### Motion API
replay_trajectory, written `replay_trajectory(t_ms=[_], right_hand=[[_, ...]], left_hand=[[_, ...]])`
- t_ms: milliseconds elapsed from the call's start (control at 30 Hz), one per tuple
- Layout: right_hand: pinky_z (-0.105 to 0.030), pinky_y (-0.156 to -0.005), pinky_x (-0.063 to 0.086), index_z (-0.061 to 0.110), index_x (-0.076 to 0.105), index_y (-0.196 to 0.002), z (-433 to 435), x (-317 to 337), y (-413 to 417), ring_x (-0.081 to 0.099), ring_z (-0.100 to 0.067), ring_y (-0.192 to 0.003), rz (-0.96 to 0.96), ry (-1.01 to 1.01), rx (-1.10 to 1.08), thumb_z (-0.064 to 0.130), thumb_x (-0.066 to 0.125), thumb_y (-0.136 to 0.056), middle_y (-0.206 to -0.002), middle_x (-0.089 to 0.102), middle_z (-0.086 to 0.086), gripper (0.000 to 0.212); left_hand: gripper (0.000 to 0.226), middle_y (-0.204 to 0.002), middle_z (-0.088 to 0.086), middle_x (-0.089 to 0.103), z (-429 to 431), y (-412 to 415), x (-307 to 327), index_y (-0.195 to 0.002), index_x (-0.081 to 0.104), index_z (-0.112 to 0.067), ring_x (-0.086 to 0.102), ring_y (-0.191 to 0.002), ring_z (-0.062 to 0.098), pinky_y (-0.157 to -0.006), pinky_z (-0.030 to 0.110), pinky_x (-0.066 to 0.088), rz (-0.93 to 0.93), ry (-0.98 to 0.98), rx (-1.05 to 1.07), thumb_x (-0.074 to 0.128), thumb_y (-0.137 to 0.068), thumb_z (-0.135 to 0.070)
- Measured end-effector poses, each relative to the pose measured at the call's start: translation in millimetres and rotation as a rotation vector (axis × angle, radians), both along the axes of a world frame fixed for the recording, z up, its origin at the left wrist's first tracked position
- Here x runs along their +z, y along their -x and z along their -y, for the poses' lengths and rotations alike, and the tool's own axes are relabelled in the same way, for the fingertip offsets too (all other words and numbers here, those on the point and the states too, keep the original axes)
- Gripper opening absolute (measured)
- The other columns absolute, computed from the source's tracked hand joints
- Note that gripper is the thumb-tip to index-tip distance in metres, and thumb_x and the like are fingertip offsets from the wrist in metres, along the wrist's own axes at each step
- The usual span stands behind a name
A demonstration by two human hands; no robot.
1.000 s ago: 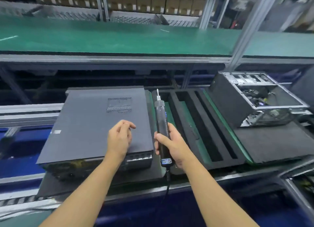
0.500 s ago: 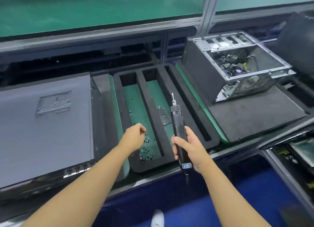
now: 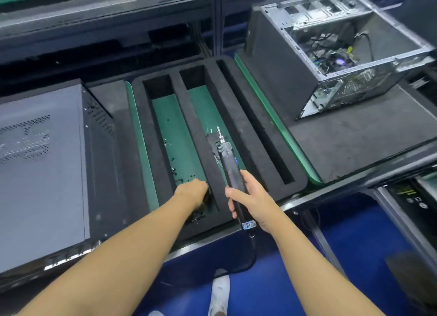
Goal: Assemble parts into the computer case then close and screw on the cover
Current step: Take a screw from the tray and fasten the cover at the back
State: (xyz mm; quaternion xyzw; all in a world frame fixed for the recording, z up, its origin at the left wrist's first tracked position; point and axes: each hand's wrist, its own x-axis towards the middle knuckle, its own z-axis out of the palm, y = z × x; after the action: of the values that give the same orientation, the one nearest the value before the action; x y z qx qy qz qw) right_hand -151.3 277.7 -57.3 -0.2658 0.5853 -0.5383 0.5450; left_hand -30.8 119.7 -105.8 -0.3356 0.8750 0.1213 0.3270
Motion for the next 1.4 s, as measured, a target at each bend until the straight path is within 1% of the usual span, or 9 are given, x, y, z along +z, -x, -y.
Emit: replay_trajectory(t_ms=[167,467,567,633,700,767,967,1167,1400], right_hand=[[-0.037,-0.059,0.055,0.023,0.059,-0.118,2,-6,2,0.061,-0.022,-0.069,0.009,-0.013,-0.017,0.024,0.071,-0.091,-0.083,0.062,-0.002,0.029],[-0.037,-0.059,0.056,0.021,0.059,-0.116,-1,-7,-3,0.06,-0.021,-0.07,0.021,-0.016,-0.03,0.021,0.07,-0.093,-0.083,0.062,0.0,0.026],[-0.038,-0.061,0.056,0.02,0.058,-0.118,1,2,-8,0.06,-0.023,-0.071,0.003,-0.013,-0.01,0.019,0.069,-0.094,-0.087,0.062,-0.004,0.027],[-0.038,-0.063,0.056,0.021,0.058,-0.119,3,12,-13,0.06,-0.023,-0.073,-0.015,0.006,0.026,0.02,0.07,-0.092,-0.092,0.063,-0.005,0.03],[-0.038,-0.066,0.056,0.024,0.059,-0.12,6,26,-19,0.061,-0.022,-0.074,-0.034,0.025,0.071,0.021,0.073,-0.089,-0.095,0.064,-0.004,0.035],[-0.038,-0.068,0.057,0.028,0.059,-0.123,10,42,-28,0.061,-0.021,-0.076,-0.055,0.041,0.12,0.018,0.075,-0.086,-0.095,0.064,-0.003,0.042],[-0.04,-0.071,0.057,0.031,0.05,-0.141,10,95,-65,0.062,-0.022,-0.08,-0.171,0.085,0.201,0.01,0.078,-0.084,-0.102,0.066,-0.004,0.067],[-0.039,-0.071,0.059,0.042,0.047,-0.141,-9,141,-125,0.064,-0.02,-0.079,-0.357,0.089,0.301,0.014,0.079,-0.082,-0.102,0.067,0.003,0.073],[-0.042,-0.068,0.059,0.048,0.046,-0.14,-28,159,-205,0.063,-0.022,-0.074,-0.47,0.069,0.379,0.014,0.076,-0.082,-0.101,0.066,0.002,0.074]], left_hand=[[0.028,-0.116,0.012,0.06,-9,-4,-20,-0.115,0.06,-0.008,0.063,-0.105,0.035,-0.082,0.042,0.05,-0.04,0.001,0.112,0.062,-0.088,-0.002],[0.008,-0.096,0.015,0.065,-8,-3,-15,-0.09,0.064,-0.006,0.064,-0.087,0.035,-0.074,0.038,0.052,-0.199,-0.042,0.269,0.058,-0.085,-0.004],[0.006,-0.084,0.008,0.072,3,-5,7,-0.078,0.071,-0.013,0.066,-0.076,0.025,-0.073,0.029,0.053,-0.458,-0.138,0.624,0.066,-0.082,-0.013],[0.006,-0.079,0.007,0.076,10,-10,27,-0.078,0.073,-0.01,0.072,-0.072,0.02,-0.074,0.029,0.059,-0.747,-0.351,1.009,0.07,-0.082,-0.01],[0.006,-0.085,0.013,0.076,13,-17,51,-0.092,0.072,-0.004,0.074,-0.076,0.019,-0.076,0.032,0.06,-1.096,-0.669,1.358,0.07,-0.087,-0.004],[0.016,-0.087,0.01,0.073,12,-24,76,-0.108,0.067,0.0,0.071,-0.077,0.015,-0.078,0.029,0.058,-1.388,-0.909,1.51,0.066,-0.092,-0.003],[0.017,-0.078,-0.002,0.064,8,-54,156,-0.11,0.064,-0.013,0.064,-0.074,0.009,-0.078,0.025,0.053,-1.752,-1.23,1.42,0.05,-0.102,-0.009],[0.018,-0.088,-0.001,0.073,12,-129,203,-0.101,0.065,-0.015,0.07,-0.079,0.007,-0.068,0.02,0.053,-1.748,-1.263,1.2,0.048,-0.103,-0.019],[0.017,-0.087,0.002,0.075,1,-221,207,-0.099,0.065,-0.01,0.071,-0.075,0.007,-0.063,0.02,0.058,-1.742,-1.222,1.146,0.05,-0.101,-0.019]])
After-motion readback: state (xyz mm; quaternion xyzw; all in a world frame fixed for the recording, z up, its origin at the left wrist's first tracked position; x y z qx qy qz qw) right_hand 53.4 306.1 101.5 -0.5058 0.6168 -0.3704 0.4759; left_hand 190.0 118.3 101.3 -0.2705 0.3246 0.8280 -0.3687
